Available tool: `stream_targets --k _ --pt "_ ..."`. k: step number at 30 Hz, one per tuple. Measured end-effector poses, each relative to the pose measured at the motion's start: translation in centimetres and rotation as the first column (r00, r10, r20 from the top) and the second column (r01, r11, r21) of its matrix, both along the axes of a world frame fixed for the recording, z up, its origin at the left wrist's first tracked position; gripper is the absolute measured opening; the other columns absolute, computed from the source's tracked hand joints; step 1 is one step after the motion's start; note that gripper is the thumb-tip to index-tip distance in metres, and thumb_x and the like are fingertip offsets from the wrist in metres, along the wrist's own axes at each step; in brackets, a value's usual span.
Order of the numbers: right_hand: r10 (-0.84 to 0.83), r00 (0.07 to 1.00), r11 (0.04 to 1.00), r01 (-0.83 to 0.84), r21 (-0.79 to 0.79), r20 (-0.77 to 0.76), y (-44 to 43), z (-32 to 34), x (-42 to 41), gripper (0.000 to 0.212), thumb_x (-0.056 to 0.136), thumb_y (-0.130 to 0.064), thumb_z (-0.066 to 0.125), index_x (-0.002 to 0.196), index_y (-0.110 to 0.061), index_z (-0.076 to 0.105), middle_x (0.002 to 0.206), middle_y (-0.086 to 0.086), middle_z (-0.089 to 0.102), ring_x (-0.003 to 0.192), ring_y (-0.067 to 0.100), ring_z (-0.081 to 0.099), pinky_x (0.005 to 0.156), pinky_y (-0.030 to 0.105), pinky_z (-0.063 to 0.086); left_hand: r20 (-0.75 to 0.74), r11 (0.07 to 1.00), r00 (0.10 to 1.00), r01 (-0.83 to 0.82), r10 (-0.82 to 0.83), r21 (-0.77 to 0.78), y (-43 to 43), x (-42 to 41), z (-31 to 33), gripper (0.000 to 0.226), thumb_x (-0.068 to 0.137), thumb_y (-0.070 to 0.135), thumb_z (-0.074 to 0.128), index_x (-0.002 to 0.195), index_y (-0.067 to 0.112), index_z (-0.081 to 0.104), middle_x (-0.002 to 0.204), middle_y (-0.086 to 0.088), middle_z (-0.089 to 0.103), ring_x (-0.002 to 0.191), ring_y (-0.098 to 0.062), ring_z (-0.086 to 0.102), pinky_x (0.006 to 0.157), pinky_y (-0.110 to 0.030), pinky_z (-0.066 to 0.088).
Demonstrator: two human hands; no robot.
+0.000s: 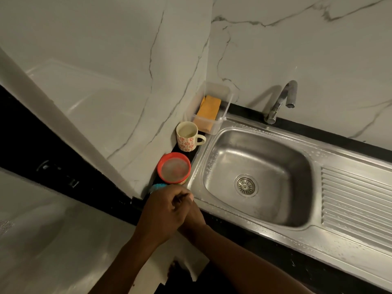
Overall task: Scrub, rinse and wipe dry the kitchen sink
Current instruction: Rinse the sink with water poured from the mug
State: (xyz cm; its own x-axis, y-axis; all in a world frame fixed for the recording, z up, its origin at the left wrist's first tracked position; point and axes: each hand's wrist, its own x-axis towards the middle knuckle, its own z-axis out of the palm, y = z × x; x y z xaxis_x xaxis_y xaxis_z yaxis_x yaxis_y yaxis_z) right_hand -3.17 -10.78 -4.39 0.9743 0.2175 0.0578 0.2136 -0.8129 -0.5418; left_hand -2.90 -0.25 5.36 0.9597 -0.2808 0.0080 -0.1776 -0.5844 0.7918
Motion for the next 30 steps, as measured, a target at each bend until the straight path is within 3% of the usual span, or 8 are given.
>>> stream_targets --k 2,5,6,8,10,15,21,30 --pt "-0.044 0.995 0.997 0.049 0.057 -0.090 -0.2 0.2 0.3 0.024 0.110 -0.024 0.047 0.123 -0.012 0.064 0.127 0.011 0.067 0.120 0.018 0.063 0.102 0.039 0.053 0.002 1.000 1.000 0.008 -0.008 -0.014 -0.2 0.0 0.0 0.005 0.096 0.032 0.070 0.096 0.037 0.071 0.087 0.023 0.069 0.092 0.003 0.068 0.078 -0.015 0.056" --pt "-0.072 0.992 0.994 0.080 0.071 -0.105 -1.2 0.8 -0.2 0.029 0.109 -0.011 0.048 0.135 -0.002 0.057 0.133 0.019 0.064 0.103 -0.008 0.065 0.089 0.012 0.051 0.003 1.000 1.000 0.009 -0.009 -0.022 -0.6 -0.2 0.0 0.004 0.096 0.033 0.070 0.097 0.036 0.072 0.088 0.023 0.069 0.093 0.004 0.068 0.078 -0.014 0.056" --pt "-0.084 0.992 0.994 0.091 0.064 -0.098 -1.5 0.9 -0.4 0.031 0.108 -0.009 0.049 0.137 0.000 0.056 0.135 0.020 0.064 0.103 -0.007 0.066 0.085 0.008 0.049 0.005 1.000 1.000 0.010 -0.010 -0.021 -0.6 -0.3 0.0 0.004 0.096 0.033 0.070 0.097 0.036 0.072 0.088 0.023 0.069 0.093 0.004 0.068 0.078 -0.014 0.056" --pt "-0.042 0.996 0.996 0.047 0.071 -0.078 -1.6 0.9 -0.4 0.027 0.107 -0.017 0.053 0.131 -0.007 0.060 0.129 0.016 0.067 0.113 0.020 0.066 0.095 0.026 0.053 0.005 1.000 1.000 0.010 -0.010 -0.021 -0.8 -0.5 0.1 0.004 0.096 0.033 0.069 0.097 0.037 0.071 0.089 0.023 0.070 0.093 0.004 0.068 0.077 -0.013 0.056" --pt "0.000 1.000 1.000 0.001 0.025 -0.013 -2.2 1.3 -0.6 0.026 0.101 -0.026 0.061 0.124 -0.016 0.062 0.116 0.013 0.070 0.104 0.032 0.066 0.091 0.046 0.056 0.005 1.000 1.000 0.006 -0.006 -0.014 -0.9 -0.6 0.1 0.005 0.097 0.033 0.069 0.097 0.037 0.071 0.090 0.022 0.070 0.094 0.003 0.068 0.077 -0.013 0.056" --pt "0.003 0.997 0.993 -0.012 0.114 0.082 -5.6 2.4 -0.9 0.024 0.091 -0.033 0.065 0.110 -0.020 0.069 0.100 0.005 0.071 0.089 0.024 0.064 0.072 0.032 0.050 0.044 1.000 0.999 -0.026 0.027 -0.012 -2.1 -0.9 0.6 0.007 0.097 0.030 0.070 0.093 0.031 0.074 0.083 0.020 0.072 0.088 0.000 0.070 0.074 -0.013 0.055" --pt "-0.195 0.980 0.938 0.175 0.298 0.036 -10.7 5.5 -0.7 0.023 0.100 -0.033 0.059 0.116 -0.025 0.073 0.111 -0.007 0.071 0.102 0.008 0.061 0.086 0.027 0.051 0.078 0.997 0.995 -0.059 0.062 -0.049 -5.1 -1.5 1.7 0.009 0.096 0.023 0.074 0.091 0.030 0.074 0.083 0.023 0.072 0.087 0.002 0.070 0.074 -0.014 0.057" --pt "-0.265 0.964 0.834 0.248 0.494 -0.036 -17.3 8.0 0.0 0.015 0.102 -0.029 0.063 0.108 -0.025 0.076 0.102 -0.019 0.072 0.097 -0.003 0.065 0.078 0.017 0.055 0.116 0.997 0.990 -0.080 0.082 -0.024 -9.3 -1.4 2.2 0.007 0.097 0.026 0.073 0.096 0.033 0.070 0.085 0.023 0.069 0.093 0.005 0.066 0.068 -0.013 0.054"
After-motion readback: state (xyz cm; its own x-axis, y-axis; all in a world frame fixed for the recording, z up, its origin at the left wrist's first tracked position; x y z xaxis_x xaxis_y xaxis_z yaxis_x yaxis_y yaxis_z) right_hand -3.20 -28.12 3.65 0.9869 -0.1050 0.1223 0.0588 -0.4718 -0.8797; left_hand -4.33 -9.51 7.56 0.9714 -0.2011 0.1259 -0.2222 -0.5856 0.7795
